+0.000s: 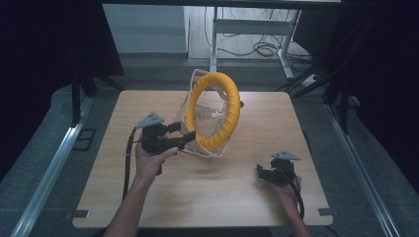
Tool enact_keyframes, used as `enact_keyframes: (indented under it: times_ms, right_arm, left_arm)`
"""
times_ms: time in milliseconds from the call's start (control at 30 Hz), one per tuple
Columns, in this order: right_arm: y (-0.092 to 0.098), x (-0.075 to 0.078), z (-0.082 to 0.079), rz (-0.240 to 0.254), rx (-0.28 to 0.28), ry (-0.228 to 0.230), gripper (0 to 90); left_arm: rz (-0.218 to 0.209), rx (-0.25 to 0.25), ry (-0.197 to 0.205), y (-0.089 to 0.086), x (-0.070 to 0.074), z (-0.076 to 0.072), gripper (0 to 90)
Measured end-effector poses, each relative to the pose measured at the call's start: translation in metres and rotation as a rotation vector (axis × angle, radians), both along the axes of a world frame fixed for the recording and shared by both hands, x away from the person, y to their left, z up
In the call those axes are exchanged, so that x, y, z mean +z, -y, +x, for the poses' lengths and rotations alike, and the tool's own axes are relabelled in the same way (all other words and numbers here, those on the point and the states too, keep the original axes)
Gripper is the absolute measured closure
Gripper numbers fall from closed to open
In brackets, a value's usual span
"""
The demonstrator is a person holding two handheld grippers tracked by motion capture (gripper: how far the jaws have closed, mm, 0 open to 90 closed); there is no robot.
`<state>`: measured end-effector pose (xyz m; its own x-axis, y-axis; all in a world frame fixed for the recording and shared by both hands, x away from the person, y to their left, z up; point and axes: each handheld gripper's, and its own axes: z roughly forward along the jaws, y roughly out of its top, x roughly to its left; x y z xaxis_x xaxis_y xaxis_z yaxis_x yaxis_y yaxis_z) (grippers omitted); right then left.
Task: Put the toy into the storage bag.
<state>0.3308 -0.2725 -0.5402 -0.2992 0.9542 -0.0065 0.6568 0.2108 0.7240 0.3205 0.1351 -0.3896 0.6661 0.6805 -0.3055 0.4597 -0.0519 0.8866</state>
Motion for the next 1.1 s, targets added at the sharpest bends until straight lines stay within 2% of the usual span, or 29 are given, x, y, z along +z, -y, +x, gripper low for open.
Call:
enact_keyframes:
  times_ms: [167,300,400,533,600,633,733,833,1100]
  right_arm:
    - [0.0,0.0,0.0,-0.001,0.001,0.001,17.5]
    - [0.0,0.0,0.0,0.001,-0.001,-0.001,17.5]
    - [0.0,0.0,0.0,0.0,-0.001,0.0,17.5]
    - [0.0,0.0,0.0,0.0,0.0,-0.002,17.4]
    - [0.0,0.0,0.0,0.0,-0.001,0.001,17.5]
    - [0.0,0.0,0.0,0.001,-0.002,-0.001,17.5]
    - [0.0,0.0,0.0,0.001,-0.002,-0.001,17.5]
    - [0.0,0.0,0.0,0.001,-0.002,0.0,17.5]
    - [0.0,0.0,0.0,-0.001,-0.002,0.001,17.7]
  left_arm:
    - [0.059,-0.006,0.013,-0.009,-0.005,-0.016,26.3]
    - [0.071,-0.026,0.013,-0.017,-0.011,-0.028,26.1]
    - [0.084,-0.019,0.005,-0.023,-0.017,-0.033,26.0]
    - [0.084,0.015,-0.017,-0.033,-0.033,-0.037,26.1]
    - [0.113,0.032,-0.034,-0.036,-0.039,-0.037,26.4]
    - [0.126,0.039,-0.033,-0.037,-0.041,-0.037,26.4]
    - [0.126,0.045,-0.034,-0.043,-0.046,-0.04,26.6]
    - [0.151,0.06,-0.033,-0.047,-0.051,-0.043,26.8]
    - [0.13,0.074,-0.046,-0.052,-0.055,-0.04,27.5]
